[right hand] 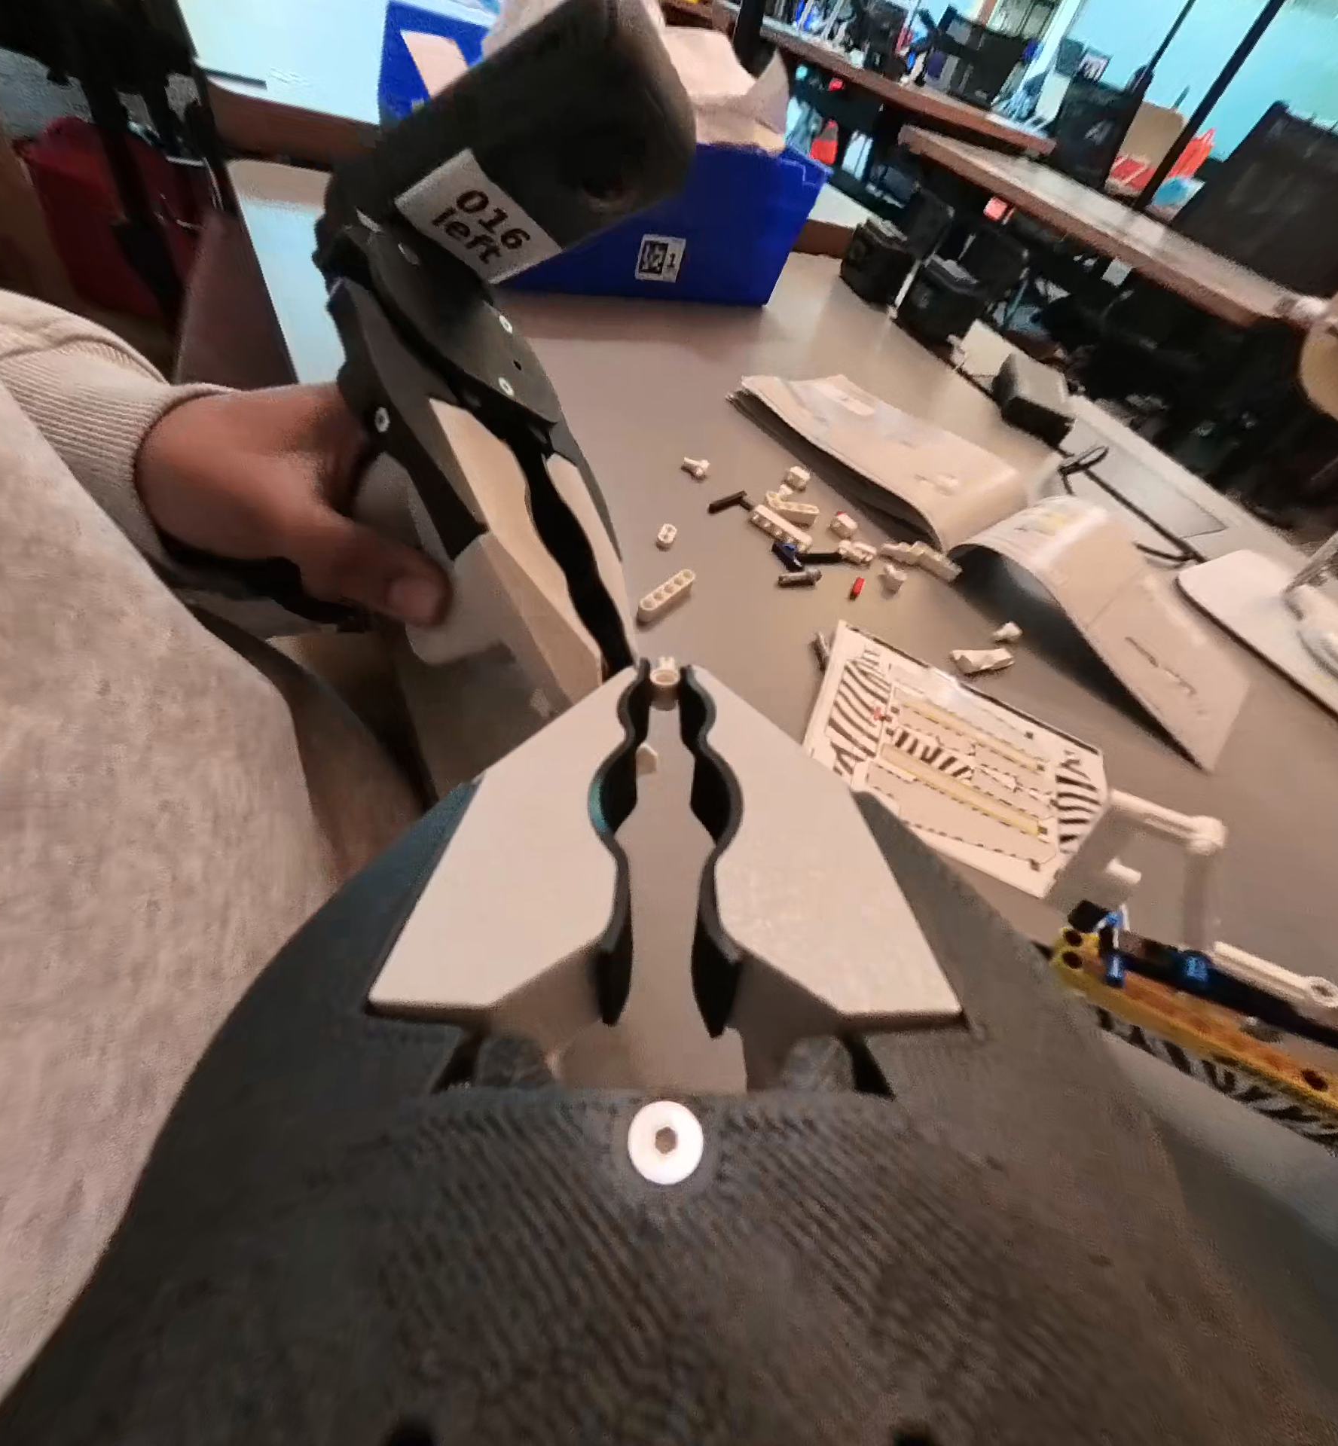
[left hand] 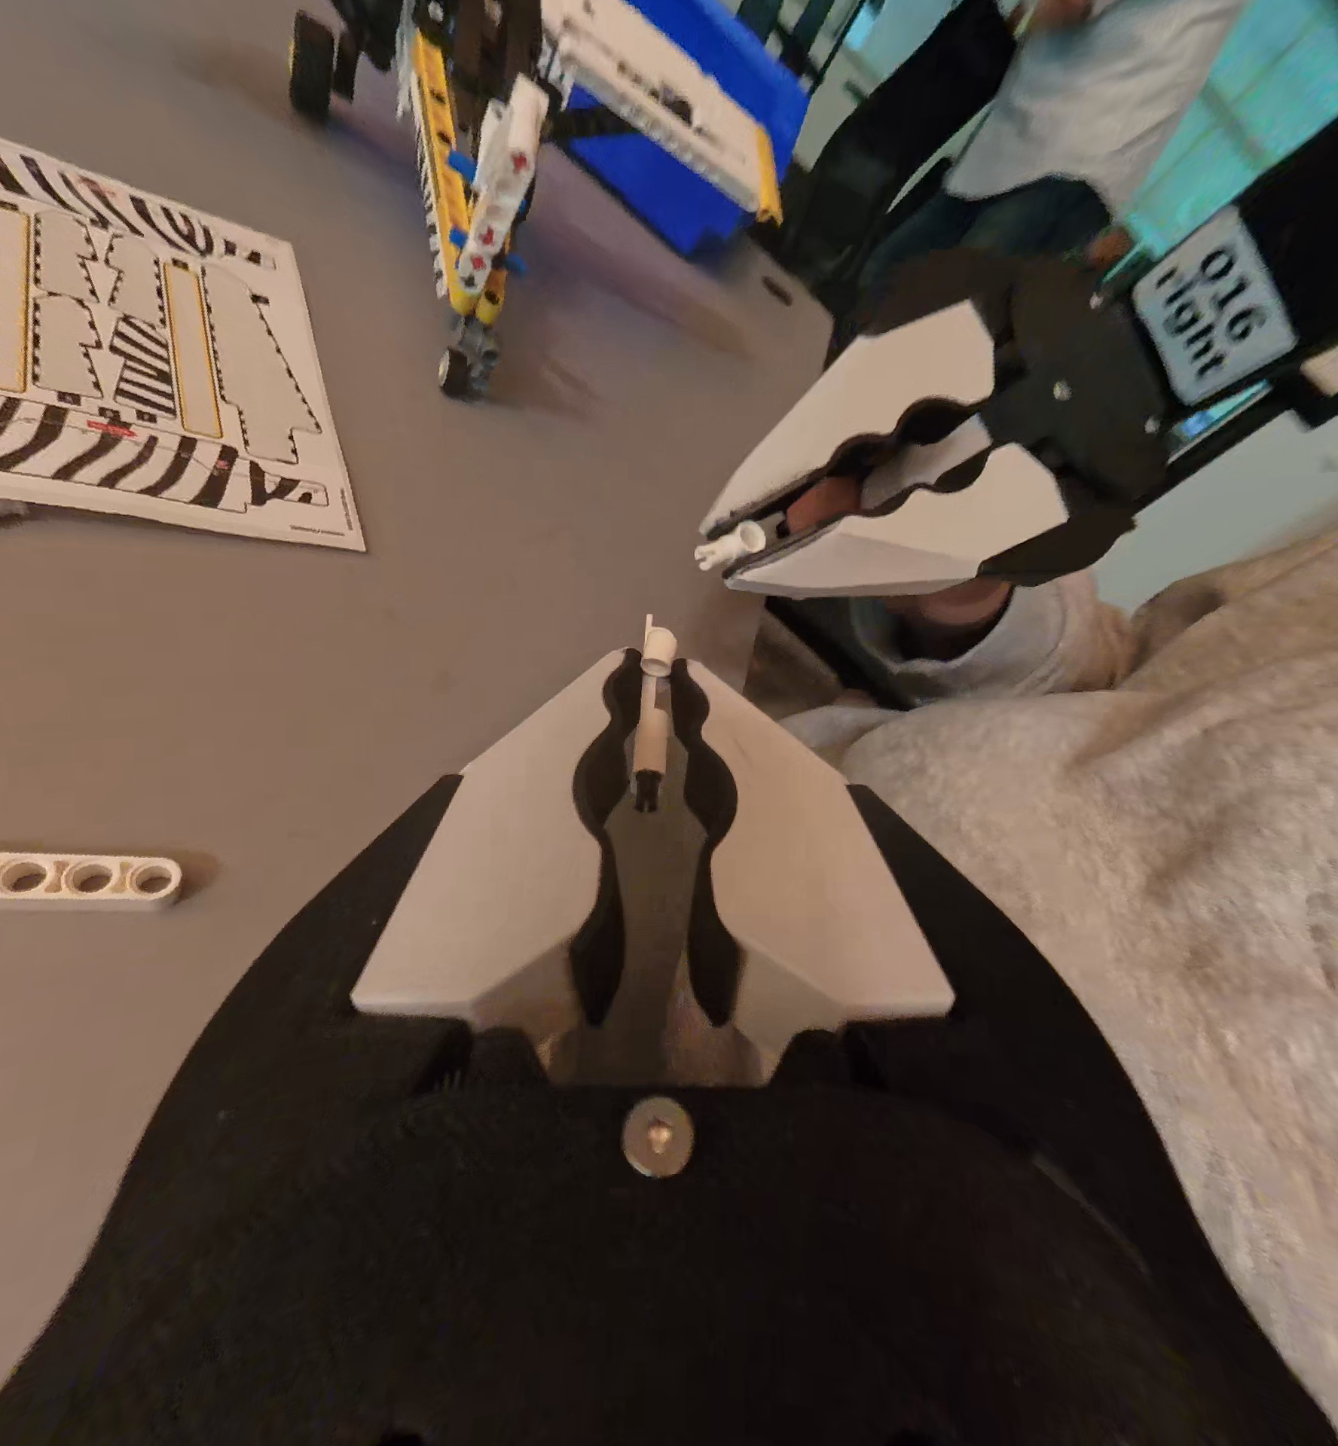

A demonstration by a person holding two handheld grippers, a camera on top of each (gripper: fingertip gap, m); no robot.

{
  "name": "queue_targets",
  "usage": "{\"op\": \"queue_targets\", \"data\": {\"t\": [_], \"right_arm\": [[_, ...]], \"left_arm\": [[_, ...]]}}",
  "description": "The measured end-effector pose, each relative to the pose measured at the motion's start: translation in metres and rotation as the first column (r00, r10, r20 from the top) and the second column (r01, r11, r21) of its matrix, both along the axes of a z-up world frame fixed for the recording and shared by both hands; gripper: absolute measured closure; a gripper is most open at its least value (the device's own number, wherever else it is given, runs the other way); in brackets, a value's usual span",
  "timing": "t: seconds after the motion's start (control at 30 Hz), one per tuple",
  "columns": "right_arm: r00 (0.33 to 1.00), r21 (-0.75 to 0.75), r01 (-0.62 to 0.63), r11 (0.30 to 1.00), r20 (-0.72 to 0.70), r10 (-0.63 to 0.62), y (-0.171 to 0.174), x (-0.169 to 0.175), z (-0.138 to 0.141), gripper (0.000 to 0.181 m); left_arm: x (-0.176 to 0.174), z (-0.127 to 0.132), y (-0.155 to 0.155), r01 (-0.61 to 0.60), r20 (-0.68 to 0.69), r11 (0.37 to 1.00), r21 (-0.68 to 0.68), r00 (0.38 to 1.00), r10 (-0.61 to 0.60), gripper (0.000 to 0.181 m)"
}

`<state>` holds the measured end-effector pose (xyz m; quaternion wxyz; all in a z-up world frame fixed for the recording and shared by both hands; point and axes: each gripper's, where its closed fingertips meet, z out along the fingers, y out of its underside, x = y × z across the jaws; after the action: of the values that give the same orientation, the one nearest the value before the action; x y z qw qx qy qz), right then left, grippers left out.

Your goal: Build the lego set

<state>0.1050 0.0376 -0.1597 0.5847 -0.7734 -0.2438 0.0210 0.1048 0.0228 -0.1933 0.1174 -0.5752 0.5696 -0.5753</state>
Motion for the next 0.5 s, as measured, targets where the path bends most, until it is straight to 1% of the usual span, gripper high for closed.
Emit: {"op": "queue_targets", "data": {"t": [0.07,0.1,0.17,0.23,0.3,0.37,0.43,0.5], "right_arm": [[1.0,0.005,0.006,1.0,-0.02,-0.006,0.001,-0.006,0.005,0.175],[1.0,0.01,0.011,1.0,-0.027,-0.01,0.003,-0.008,0.008,0.175],[0.999,0.027,0.016,1.0,-0.037,-0.015,0.006,-0.008,0.012,0.175],[0.999,0.033,0.018,0.999,-0.049,-0.016,0.008,-0.007,0.011,0.175],[0.999,0.016,0.025,1.0,-0.046,-0.024,0.008,-0.005,0.001,0.175],[0.999,-0.003,0.035,0.999,0.013,-0.035,0.006,-0.005,-0.013,0.176],[0.994,-0.031,0.052,0.998,0.099,-0.048,0.002,-0.004,-0.026,0.175],[0.989,-0.043,0.053,0.998,0.139,-0.046,-0.005,-0.001,-0.029,0.176]], "left_arm": [[-0.001,0.005,0.002,0.005,0.017,0.999,-0.046,1.0,-0.004,0.174],[-0.001,0.005,0.004,-0.006,0.018,0.999,-0.046,1.0,0.007,0.174],[-0.002,0.002,0.005,-0.027,0.021,0.999,0.033,0.999,0.026,0.174],[-0.004,-0.001,0.007,-0.061,0.042,0.986,0.155,0.998,0.055,0.174],[-0.006,-0.004,0.005,-0.069,0.069,0.963,0.26,0.996,0.053,0.174],[-0.009,-0.007,0.005,-0.074,0.07,0.941,0.33,0.996,0.054,0.174],[-0.01,-0.011,0.007,-0.079,0.061,0.925,0.372,0.996,0.061,0.174],[-0.012,-0.021,0.008,-0.059,0.014,0.895,0.443,0.998,0.059,0.174]]}}
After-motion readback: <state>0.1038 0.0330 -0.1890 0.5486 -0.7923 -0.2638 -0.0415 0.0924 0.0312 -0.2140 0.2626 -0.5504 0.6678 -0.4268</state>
